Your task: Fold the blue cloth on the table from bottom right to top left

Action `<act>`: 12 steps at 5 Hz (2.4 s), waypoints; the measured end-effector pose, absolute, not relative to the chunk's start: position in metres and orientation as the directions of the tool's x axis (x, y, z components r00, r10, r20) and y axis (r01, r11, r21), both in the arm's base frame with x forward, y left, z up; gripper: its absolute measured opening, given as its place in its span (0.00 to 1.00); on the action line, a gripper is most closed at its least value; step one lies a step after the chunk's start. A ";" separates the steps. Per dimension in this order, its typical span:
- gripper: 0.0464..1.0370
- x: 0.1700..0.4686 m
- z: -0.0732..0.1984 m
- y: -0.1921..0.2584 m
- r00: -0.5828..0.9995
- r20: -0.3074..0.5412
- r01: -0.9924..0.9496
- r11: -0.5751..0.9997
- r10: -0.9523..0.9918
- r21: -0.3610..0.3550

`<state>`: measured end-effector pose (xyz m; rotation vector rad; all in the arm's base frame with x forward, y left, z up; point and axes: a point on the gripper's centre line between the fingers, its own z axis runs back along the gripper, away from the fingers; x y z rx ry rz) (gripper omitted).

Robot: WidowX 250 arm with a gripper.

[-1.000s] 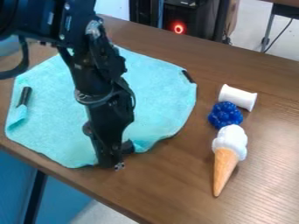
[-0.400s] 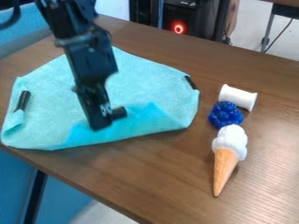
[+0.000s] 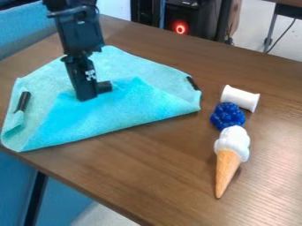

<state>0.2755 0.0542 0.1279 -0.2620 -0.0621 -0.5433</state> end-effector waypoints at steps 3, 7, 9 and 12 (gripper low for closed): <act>0.04 0.321 0.138 0.104 0.849 0.068 0.523 0.815 -0.524 -0.248; 0.04 0.373 0.139 0.151 0.850 0.049 0.517 0.815 -0.524 -0.260; 0.04 0.398 0.135 0.167 0.863 0.058 0.499 0.833 -0.501 -0.238; 0.07 0.409 0.147 0.185 0.883 0.105 0.464 0.885 -0.457 -0.050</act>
